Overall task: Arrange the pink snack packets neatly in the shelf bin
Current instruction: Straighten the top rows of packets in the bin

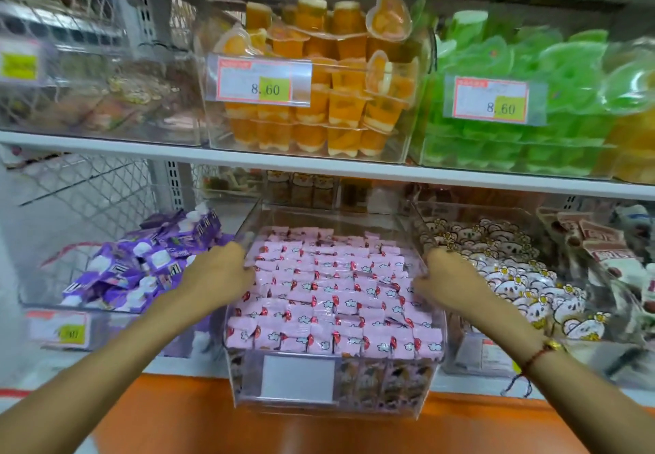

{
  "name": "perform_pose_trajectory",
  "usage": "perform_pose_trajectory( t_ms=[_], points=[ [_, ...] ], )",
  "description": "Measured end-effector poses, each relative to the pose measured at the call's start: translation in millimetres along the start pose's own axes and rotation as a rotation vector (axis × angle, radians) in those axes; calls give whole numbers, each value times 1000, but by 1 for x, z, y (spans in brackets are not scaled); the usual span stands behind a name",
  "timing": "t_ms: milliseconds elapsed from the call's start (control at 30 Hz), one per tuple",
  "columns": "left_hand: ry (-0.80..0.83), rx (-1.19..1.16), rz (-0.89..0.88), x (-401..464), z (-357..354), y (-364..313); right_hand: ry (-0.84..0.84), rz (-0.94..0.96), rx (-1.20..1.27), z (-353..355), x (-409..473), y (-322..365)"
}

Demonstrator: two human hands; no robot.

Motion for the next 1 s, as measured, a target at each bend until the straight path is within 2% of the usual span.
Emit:
perform_pose_trajectory(
  t_ms=[167,367,533,833,867,933,967,1000],
  points=[
    [-63,-172,21,-1,8,4,-84,32,62,10,0,-4],
    [-164,-257,-30,20,46,-14,-202,52,70,38,15,-2],
    [-91,-205,-15,34,27,-21,-193,32,-12,29,31,1],
    [-15,-56,6,36,-4,-23,-56,39,-244,4,31,2],
    [-2,-49,5,34,-4,-22,-116,69,-299,10,26,6],
    [13,-20,-15,28,-3,-19,-308,256,-310,18,5,26],
    [20,1,-32,24,-3,-16,-329,381,-252,14,-9,36],
    [30,6,-46,19,-4,-12,-262,479,-189,5,-23,45]
  ],
)
Point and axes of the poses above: each hand's wrist, its own x-axis towards the middle knuckle, its own z-axis out of the back of the hand, y = z × x, the point moved 7 cm from there along x, towards the middle knuckle, and after that the axes turned 11 degrees about z, right-handed, at the moved point
